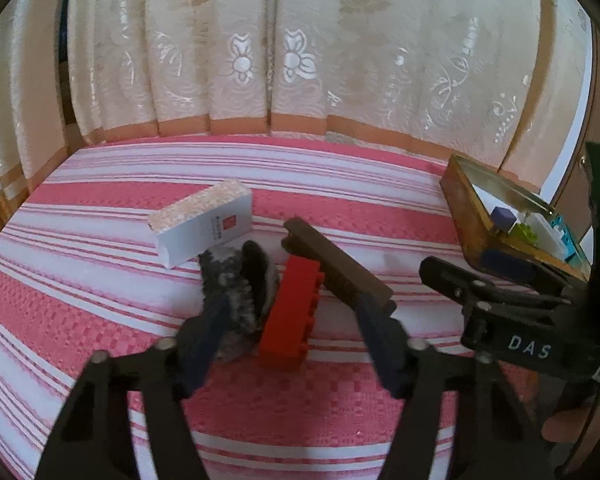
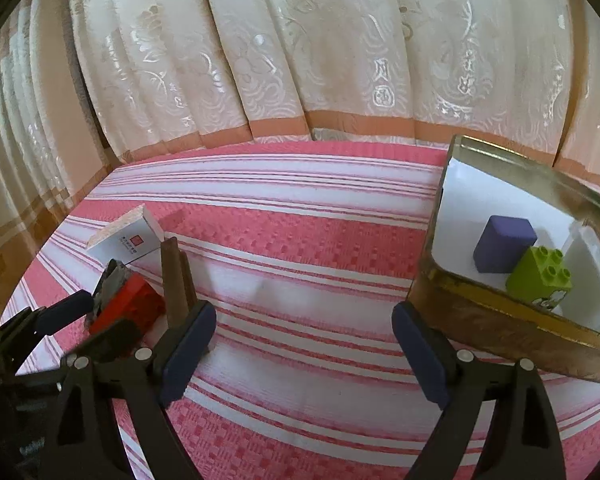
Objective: Organize rigid objects
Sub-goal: 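Lower the left tool onto the red lego brick and grasp it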
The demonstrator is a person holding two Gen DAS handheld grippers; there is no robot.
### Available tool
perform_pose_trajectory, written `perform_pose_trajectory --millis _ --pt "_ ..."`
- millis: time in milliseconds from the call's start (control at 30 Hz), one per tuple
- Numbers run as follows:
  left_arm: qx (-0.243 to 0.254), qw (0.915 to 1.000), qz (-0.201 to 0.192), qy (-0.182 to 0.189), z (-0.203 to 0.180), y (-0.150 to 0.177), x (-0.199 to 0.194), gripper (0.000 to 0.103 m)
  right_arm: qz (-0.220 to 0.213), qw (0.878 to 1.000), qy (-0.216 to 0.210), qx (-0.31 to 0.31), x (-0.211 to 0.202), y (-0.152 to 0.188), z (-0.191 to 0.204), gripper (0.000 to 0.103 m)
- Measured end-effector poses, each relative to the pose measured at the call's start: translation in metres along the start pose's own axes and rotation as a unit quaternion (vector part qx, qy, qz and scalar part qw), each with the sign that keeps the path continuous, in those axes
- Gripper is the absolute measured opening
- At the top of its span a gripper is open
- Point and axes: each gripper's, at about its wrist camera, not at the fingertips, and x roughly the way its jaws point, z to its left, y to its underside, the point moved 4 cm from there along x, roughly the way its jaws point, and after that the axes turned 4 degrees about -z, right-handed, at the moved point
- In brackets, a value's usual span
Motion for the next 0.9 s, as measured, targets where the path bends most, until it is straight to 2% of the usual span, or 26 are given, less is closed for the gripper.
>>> perform_pose_trajectory --millis 100,300,467,533,567,600,700,767,833,900 --pt "-0.025 0.9992 -0.002 0.030 0.004 0.000 -0.008 0.041 0.003 1.000 0.000 0.000 0.001 0.000 -0.002 0.092" --pt "-0.004 0.9981 -0.008 0.060 -0.009 0.009 -0.022 0.041 0.000 1.000 0.008 0.000 0.002 -0.001 -0.004 0.092" --pt "0.043 0.9987 0.000 0.027 -0.025 0.011 -0.014 0.041 -0.002 1.000 0.009 -0.007 0.001 -0.002 -0.003 0.092" --pt "0.040 0.9988 0.001 0.028 -0.024 0.009 -0.012 0.048 -0.001 1.000 0.009 -0.005 0.001 -0.001 -0.004 0.092" --pt "0.037 0.9987 0.003 0.034 -0.023 0.008 -0.011 0.056 -0.001 1.000 0.009 -0.004 0.001 -0.001 -0.004 0.092" --pt "0.037 0.9987 0.005 0.035 -0.022 0.006 -0.010 0.069 0.000 1.000 0.009 -0.002 0.002 -0.001 -0.005 0.092" --pt "0.046 0.9981 0.040 0.005 -0.016 0.006 0.013 0.073 0.003 1.000 0.009 0.002 0.003 0.000 -0.006 0.092" --pt "0.039 0.9961 0.079 -0.005 -0.011 0.009 0.031 0.071 0.002 1.000 0.009 0.004 0.003 0.000 -0.006 0.092" --pt "0.040 0.9971 0.065 0.009 -0.012 0.003 0.030 0.062 0.000 1.000 0.009 0.005 0.003 0.000 -0.007 0.092" --pt "0.038 0.9964 0.074 0.012 -0.011 0.002 0.038 0.043 -0.004 1.000 0.009 0.005 0.001 -0.001 -0.007 0.092"
